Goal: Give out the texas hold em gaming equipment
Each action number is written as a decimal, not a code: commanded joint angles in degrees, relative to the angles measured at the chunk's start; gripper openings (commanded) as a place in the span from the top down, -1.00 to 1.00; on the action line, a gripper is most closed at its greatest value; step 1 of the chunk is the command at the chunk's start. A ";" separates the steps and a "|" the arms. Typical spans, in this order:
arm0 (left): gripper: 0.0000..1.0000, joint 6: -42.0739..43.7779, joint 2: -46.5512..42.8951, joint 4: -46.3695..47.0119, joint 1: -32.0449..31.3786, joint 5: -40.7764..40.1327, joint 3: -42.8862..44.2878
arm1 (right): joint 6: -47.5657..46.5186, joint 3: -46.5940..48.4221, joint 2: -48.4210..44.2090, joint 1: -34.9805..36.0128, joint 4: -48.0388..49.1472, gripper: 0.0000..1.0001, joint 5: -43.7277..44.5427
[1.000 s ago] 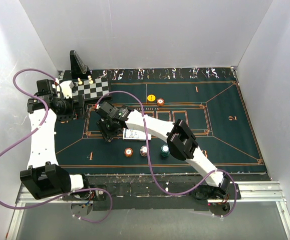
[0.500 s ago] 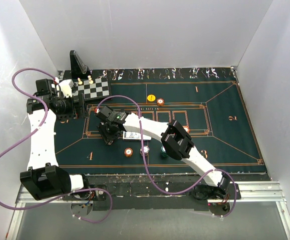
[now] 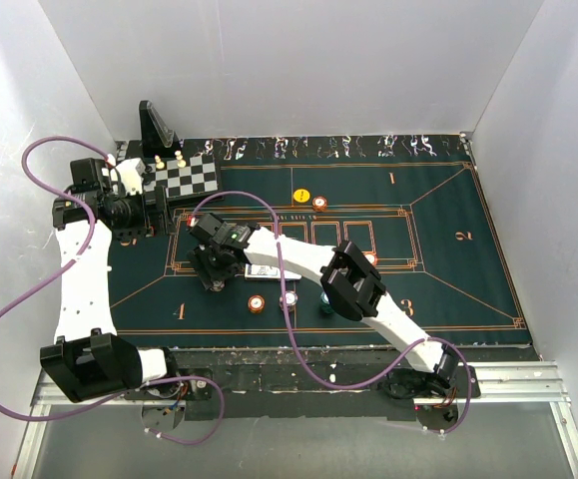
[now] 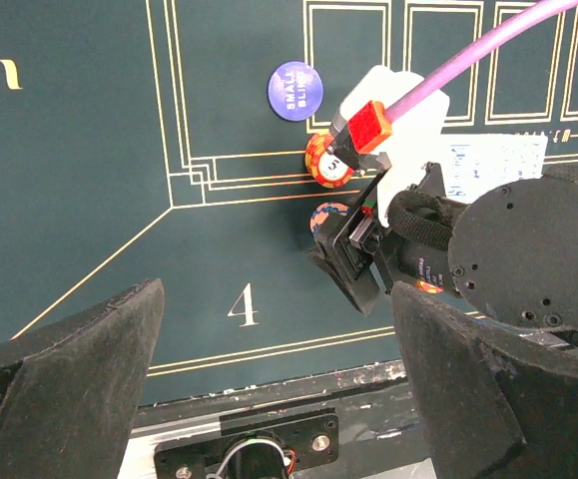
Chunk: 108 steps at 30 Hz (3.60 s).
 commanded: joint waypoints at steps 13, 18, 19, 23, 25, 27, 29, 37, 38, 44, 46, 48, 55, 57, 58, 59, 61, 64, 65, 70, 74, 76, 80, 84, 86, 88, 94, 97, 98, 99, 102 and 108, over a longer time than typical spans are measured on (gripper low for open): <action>-0.96 -0.07 -2.57 -0.31 0.65 -3.75 0.08 | -2.04 -3.18 -12.06 -0.09 -0.17 -0.45 4.65; -0.96 0.19 -2.39 -1.28 0.74 -2.70 1.39 | -2.49 -9.24 -21.28 -0.09 -1.31 -0.54 7.20; -0.96 0.20 -2.39 -1.37 0.82 -2.17 1.48 | -2.31 -10.91 -23.21 -0.09 -1.57 -0.55 7.55; -0.96 -0.24 -2.13 -1.46 0.83 -1.99 1.57 | -1.00 -19.33 -29.72 -0.09 -1.84 -0.58 10.10; -0.96 0.11 -1.87 -1.89 0.83 -1.03 1.49 | -0.29 -23.91 -32.36 -0.09 -2.37 -0.61 12.03; -0.96 0.55 -1.78 -2.16 0.83 -0.32 0.87 | 0.76 -30.05 -35.35 -0.35 -2.02 -0.64 12.92; -0.96 0.72 -2.04 -1.99 0.83 -0.76 0.08 | 1.81 -36.12 -38.25 -0.88 -0.53 -0.66 13.09; -0.96 1.08 -2.57 -1.54 0.83 -1.38 -0.62 | 4.54 -49.24 -43.18 -2.46 2.20 -0.71 12.31; -0.96 1.08 -2.39 -1.54 0.83 -1.38 -0.54 | 4.81 -49.51 -43.01 -2.46 2.38 -0.71 12.30; -0.96 0.99 -2.13 -1.63 0.82 -1.55 -0.36 | 4.98 -50.04 -41.08 -2.55 3.43 -0.71 12.13; -0.96 1.08 -2.13 -1.46 0.83 -1.73 -0.36 | 4.98 -50.21 -40.37 -2.55 3.78 -0.71 11.87; -0.96 1.25 -2.30 -1.54 0.83 -1.73 -0.45 | 4.98 -50.47 -39.85 -2.55 4.22 -0.69 11.69; -0.96 0.99 -2.48 -1.02 0.83 -1.90 -0.89 | 5.07 -50.30 -37.74 -2.73 5.01 -0.56 11.16; -0.96 0.99 -2.48 -0.93 0.83 -2.08 -0.98 | 4.98 -50.12 -37.04 -2.82 5.01 -0.55 10.99; -0.96 0.90 -2.39 -0.93 0.74 -2.17 -0.98 | 4.98 -50.21 -36.77 -2.82 5.10 -0.54 10.90; -0.96 0.90 -2.39 -1.02 0.82 -2.26 -0.80 | 4.98 -50.30 -36.59 -2.90 5.28 -0.52 10.90; -0.96 0.99 -2.39 -0.93 0.83 -2.69 -0.80 | 5.07 -50.91 -36.50 -2.90 5.54 -0.48 10.90; -0.96 1.07 -2.48 -0.93 0.83 -2.96 -0.80 | 5.25 -51.53 -36.42 -2.99 5.89 -0.39 10.90; -0.96 1.08 -2.57 -0.93 0.74 -2.96 -0.80 | 5.25 -51.70 -36.50 -2.99 5.89 -0.36 10.90; -0.96 0.64 -2.65 -0.84 0.82 -2.87 -0.89 | 5.60 -52.58 -36.86 -2.99 6.60 -0.25 10.63; -0.96 0.64 -2.57 -0.84 0.83 -2.87 -0.80 | 5.60 -52.76 -37.12 -2.90 6.68 -0.08 10.55; -0.96 0.64 -2.57 -0.93 0.83 -2.87 -0.80 | 5.77 -53.02 -37.56 -2.99 6.77 -0.01 10.55; -0.96 0.64 -2.57 -0.84 0.83 -2.78 -0.97 | 5.69 -52.85 -38.87 -2.99 6.60 0.10 10.63; -0.96 0.55 -2.48 -0.67 0.83 -2.52 -1.06 | 5.51 -52.32 -40.54 -2.99 5.63 0.10 10.90; -0.96 0.46 -2.57 -0.58 0.83 -2.26 -1.06 | 5.43 -51.97 -41.60 -2.99 5.19 0.10 10.98; -0.96 0.37 -2.57 -0.58 0.83 -2.08 -1.15 | 5.16 -51.53 -42.48 -2.90 4.49 0.10 11.07; -0.96 0.29 -2.48 -0.58 0.82 -2.17 -1.15 | 4.02 -48.64 -44.85 -3.60 2.21 0.11 12.21; -0.96 0.46 -2.48 -0.67 0.83 -2.26 -1.06 | 2.62 -45.56 -45.55 -6.23 0.54 0.13 12.83; -0.96 0.46 -2.39 -0.67 0.83 -2.17 -1.06 | 1.92 -44.68 -45.56 -7.98 0.27 0.13 12.74; -0.96 0.46 -2.39 -0.67 0.83 -2.08 -1.06 | 1.30 -43.72 -45.47 -9.92 0.01 0.14 12.57; -0.96 0.37 -2.30 -0.49 0.83 -1.47 -1.15 | 0.07 -40.73 -44.51 -16.50 -0.26 0.15 10.99; -0.96 0.20 -2.22 -0.05 0.83 -0.50 -2.03 | -1.87 -31.95 -36.52 -28.03 -2.45 0.17 9.58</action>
